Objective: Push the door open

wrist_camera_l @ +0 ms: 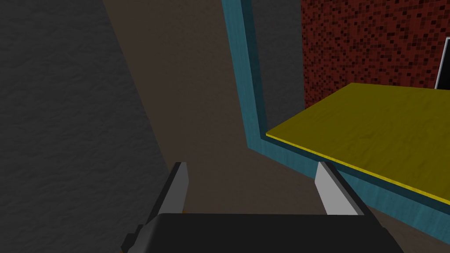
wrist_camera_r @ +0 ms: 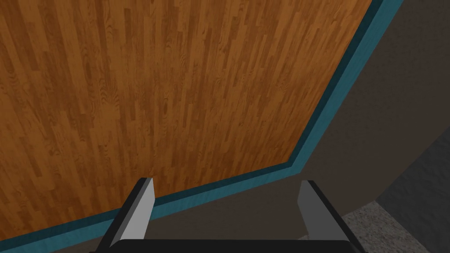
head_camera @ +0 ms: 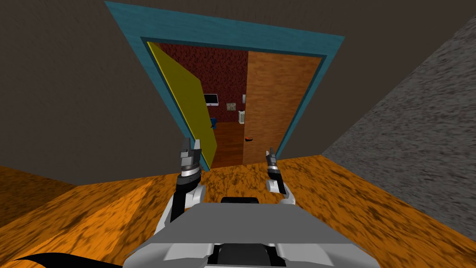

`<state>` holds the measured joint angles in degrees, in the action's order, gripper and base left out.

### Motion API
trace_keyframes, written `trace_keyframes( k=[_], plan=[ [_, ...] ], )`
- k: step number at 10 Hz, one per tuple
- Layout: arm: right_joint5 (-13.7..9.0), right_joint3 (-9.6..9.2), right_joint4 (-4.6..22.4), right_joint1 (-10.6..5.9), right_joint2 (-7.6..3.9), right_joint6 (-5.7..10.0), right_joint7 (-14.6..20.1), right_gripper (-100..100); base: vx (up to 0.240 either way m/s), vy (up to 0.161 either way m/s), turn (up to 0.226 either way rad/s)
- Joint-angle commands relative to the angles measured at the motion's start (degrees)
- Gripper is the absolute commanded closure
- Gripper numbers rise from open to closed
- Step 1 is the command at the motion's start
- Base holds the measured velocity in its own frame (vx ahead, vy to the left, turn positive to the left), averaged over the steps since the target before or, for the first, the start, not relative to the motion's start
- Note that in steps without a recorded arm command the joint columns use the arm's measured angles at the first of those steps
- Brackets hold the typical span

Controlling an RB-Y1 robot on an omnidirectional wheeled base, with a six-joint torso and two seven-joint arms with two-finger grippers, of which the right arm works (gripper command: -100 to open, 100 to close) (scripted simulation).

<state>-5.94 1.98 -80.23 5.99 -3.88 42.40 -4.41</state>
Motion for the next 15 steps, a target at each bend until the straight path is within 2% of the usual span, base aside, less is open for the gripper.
trace_keyframes(
  k=[1,2,3,4,5,6,7,8,9,10,11,13,14,15],
  plan=[
    [-0.1,-0.11,2.9,-1.03,-0.01,0.31,0.0,-100,0.053,-0.012,0.05],
    [-0.2,-0.16,4.5,-2.06,-0.03,0.63,0.0,-100,0.077,-0.015,0.091],
    [-0.2,-0.16,5.4,-2.06,-0.03,0.63,0.0,-100,0.053,-0.019,0.03],
    [-0.4,-0.22,7.2,-3.1,-0.06,0.94,0.1,-100,0.054,-0.026,0.035],
    [-0.4,-0.22,8.0,-3.1,-0.06,0.94,0.1,-100,0.044,-0.024,0.029],
    [-0.5,-0.27,10.3,-4.13,-0.07,1.26,0.1,-100,0.048,-0.023,0.068],
    [-0.5,-0.27,10.5,-4.13,-0.07,1.26,0.1,-100,0.044,-0.016,0.025],
    [-0.6,-0.32,12.5,-5.14,-0.04,1.56,0.1,-100,0.055,-0.015,0.047],
    [-0.6,-0.32,12.9,-5.14,-0.04,1.56,0.1,-100,0.041,-0.017,0.026],
    [-0.7,-0.38,14.8,-6.14,-0.01,1.87,0.2,-100,0.042,-0.015,0.049],
    [-0.7,-0.38,15.4,-6.14,-0.01,1.87,0.2,-100,0.044,-0.018,0.026],
    [-0.9,-0.48,19.5,-8.13,0.07,2.47,0.2,-100,0.066,-0.022,0.069],
    [-0.9,-0.48,20.3,-8.13,0.07,2.47,0.2,-100,0.06,-0.026,0.022],
    [-1.0,-0.53,22.0,-9.08,0.15,2.76,0.2,-100,0.061,-0.025,0.043]
  ],
)
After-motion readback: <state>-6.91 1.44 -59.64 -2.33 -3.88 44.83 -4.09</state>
